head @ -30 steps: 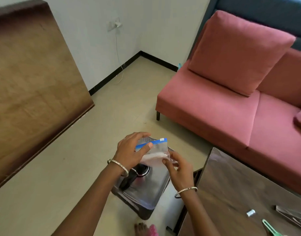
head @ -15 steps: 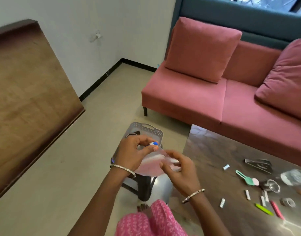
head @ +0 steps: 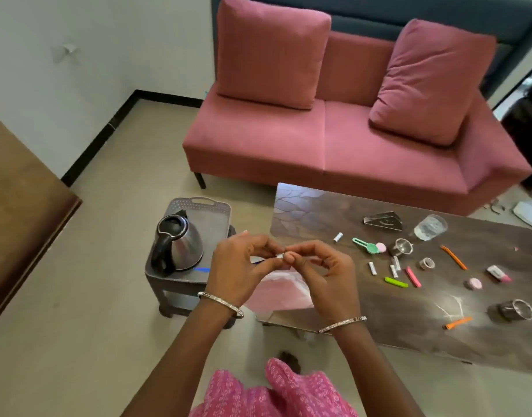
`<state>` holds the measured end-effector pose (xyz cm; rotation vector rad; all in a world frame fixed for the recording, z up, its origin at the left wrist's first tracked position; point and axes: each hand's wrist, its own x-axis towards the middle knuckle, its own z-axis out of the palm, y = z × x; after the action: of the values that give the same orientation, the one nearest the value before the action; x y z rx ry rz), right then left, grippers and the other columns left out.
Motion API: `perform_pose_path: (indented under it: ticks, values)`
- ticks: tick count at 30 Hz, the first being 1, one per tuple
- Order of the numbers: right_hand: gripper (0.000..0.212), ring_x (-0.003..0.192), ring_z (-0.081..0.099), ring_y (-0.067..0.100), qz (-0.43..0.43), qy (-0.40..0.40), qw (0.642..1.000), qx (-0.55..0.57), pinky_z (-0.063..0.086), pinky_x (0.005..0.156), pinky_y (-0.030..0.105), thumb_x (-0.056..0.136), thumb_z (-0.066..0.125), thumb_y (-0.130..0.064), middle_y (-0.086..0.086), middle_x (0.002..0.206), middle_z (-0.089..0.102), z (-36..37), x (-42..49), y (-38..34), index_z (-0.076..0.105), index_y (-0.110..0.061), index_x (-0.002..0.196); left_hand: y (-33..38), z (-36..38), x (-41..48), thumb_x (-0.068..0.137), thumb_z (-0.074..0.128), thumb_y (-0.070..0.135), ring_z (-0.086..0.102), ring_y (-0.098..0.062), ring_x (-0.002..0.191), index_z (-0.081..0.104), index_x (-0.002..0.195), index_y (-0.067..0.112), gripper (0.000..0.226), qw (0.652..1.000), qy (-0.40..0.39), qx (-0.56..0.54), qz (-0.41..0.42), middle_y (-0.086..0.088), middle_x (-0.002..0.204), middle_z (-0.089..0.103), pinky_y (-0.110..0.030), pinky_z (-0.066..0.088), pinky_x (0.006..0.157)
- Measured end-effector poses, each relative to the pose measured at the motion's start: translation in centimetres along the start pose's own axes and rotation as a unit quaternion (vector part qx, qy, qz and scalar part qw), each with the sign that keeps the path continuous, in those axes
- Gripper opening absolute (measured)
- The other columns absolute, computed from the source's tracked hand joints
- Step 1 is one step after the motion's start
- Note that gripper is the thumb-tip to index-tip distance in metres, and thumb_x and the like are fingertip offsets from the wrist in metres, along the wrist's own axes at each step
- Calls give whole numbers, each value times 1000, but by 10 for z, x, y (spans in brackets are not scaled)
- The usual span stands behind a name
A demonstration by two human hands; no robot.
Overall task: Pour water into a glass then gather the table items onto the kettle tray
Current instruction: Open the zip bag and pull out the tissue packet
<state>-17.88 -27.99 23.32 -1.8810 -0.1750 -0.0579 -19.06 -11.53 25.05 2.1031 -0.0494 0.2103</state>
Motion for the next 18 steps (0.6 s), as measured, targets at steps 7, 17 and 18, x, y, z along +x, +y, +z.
perform_pose_path:
  ticks: [7,17,18]
  values:
    - [8,89,61,15,-30,48,997,-45,47,79,25,89,61,-25,-14,85,64,-50,4,22,64,-26,82,33,52,19,67,83,39,65,5,77,76,78,26,19,999,-23,-30,2,24,78,71,-34,54,81]
    - [15,79,54,14,-4,124,992,17,45,72,30,98,47,-24,-5,84,57,-187,28,80,53,-22,84,86,157,74,64,81,48,67,-6,78,73,75,29,23,997,-77,-8,16,20,76,71,-46,52,82]
    - [15,79,54,13,-3,129,991,21,45,72,29,99,47,-24,-2,84,58,-202,34,85,53,-22,84,89,165,80,64,81,48,67,-6,77,73,74,29,23,997,-73,-7,13,20,76,71,-47,51,85]
